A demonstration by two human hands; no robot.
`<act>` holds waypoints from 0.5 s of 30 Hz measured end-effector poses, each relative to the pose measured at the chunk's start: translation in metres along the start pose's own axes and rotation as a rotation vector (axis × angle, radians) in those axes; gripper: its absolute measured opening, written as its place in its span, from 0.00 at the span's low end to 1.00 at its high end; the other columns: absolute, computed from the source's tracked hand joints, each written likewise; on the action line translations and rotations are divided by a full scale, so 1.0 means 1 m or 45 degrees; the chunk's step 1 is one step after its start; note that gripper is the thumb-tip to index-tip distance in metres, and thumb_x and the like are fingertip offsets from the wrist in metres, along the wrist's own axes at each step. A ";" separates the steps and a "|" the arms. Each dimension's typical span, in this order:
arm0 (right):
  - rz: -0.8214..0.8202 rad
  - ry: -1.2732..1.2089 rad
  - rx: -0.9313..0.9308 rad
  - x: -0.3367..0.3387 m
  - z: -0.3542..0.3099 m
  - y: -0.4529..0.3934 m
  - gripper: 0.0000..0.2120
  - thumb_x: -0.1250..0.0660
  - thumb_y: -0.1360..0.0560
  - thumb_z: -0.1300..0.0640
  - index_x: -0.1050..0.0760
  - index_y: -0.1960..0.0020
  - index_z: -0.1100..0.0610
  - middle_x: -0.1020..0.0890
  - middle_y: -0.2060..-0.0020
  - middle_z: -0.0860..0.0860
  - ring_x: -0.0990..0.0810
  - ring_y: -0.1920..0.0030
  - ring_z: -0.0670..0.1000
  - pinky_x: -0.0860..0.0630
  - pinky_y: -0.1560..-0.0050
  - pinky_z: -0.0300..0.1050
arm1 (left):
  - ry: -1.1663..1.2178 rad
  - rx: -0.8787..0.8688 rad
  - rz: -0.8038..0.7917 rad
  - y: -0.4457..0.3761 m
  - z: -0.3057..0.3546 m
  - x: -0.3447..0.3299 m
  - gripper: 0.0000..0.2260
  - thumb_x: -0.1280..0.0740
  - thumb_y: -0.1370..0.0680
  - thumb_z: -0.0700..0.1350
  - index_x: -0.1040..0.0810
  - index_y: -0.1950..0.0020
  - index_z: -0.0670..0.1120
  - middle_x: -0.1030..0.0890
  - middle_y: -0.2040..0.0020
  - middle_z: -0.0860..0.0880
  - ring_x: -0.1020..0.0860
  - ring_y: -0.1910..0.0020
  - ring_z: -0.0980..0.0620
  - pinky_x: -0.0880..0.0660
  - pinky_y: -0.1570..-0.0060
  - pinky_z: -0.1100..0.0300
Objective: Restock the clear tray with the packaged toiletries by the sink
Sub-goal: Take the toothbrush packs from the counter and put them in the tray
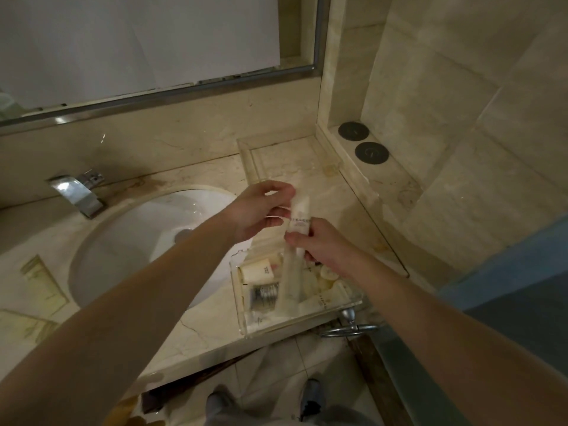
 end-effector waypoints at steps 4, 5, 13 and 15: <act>0.265 -0.427 -0.115 0.013 0.012 -0.004 0.03 0.32 0.26 0.63 0.23 0.52 0.59 0.20 0.66 0.54 0.24 0.73 0.48 0.28 0.72 0.41 | -0.511 0.234 -0.278 0.011 -0.027 -0.010 0.19 0.31 0.25 0.50 0.27 0.37 0.45 0.20 0.44 0.46 0.21 0.46 0.49 0.24 0.48 0.56; 0.314 -0.547 -0.164 0.016 0.017 -0.004 0.04 0.32 0.26 0.62 0.24 0.51 0.61 0.20 0.65 0.56 0.24 0.73 0.49 0.28 0.73 0.41 | -0.681 0.307 -0.376 0.015 -0.038 -0.008 0.18 0.30 0.25 0.48 0.26 0.38 0.43 0.19 0.45 0.44 0.21 0.47 0.48 0.24 0.48 0.55; 0.340 -0.793 -0.453 0.049 0.068 0.009 0.08 0.32 0.25 0.58 0.24 0.48 0.62 0.21 0.61 0.57 0.23 0.72 0.49 0.31 0.78 0.38 | -0.709 0.503 -0.473 0.026 -0.091 0.027 0.03 0.33 0.23 0.41 0.21 0.56 0.47 0.19 0.57 0.48 0.18 0.53 0.47 0.22 0.50 0.53; 0.360 -0.733 -0.446 0.059 0.078 0.012 0.04 0.33 0.24 0.60 0.26 0.50 0.60 0.21 0.60 0.58 0.23 0.73 0.49 0.31 0.78 0.37 | -0.795 0.503 -0.472 0.027 -0.098 0.031 0.03 0.31 0.24 0.41 0.20 0.55 0.48 0.20 0.56 0.49 0.20 0.53 0.48 0.23 0.51 0.54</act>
Point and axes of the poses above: each hand's wrist, its own y-axis away from the middle knuckle, its own x-axis out of the back of the hand, z = x × y, the point moved 4 cm from there along -y, towards the middle knuckle
